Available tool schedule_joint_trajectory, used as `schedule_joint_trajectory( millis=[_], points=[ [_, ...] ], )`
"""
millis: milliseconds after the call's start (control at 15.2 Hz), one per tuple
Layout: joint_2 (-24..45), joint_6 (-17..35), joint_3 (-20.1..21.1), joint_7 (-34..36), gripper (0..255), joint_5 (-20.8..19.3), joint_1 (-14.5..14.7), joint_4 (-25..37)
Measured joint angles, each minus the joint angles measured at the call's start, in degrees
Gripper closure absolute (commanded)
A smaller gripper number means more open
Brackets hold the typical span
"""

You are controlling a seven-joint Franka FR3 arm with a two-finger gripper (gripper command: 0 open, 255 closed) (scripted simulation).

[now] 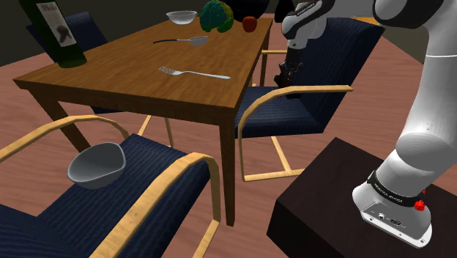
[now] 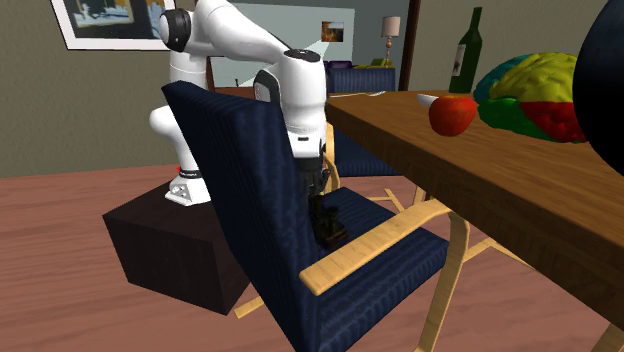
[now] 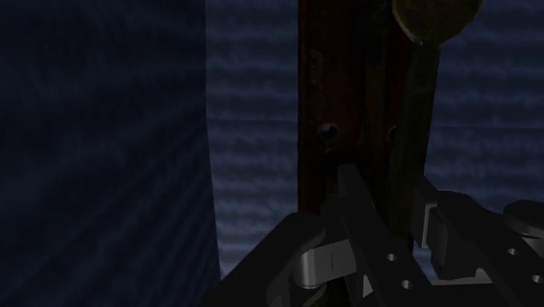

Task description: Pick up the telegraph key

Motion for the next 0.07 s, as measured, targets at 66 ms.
schedule_joint_trajectory(
  millis=[66],
  points=[
    [-0.20,-0.28,-0.02,0.12,255,-0.08,0.05,0.10]
  ],
)
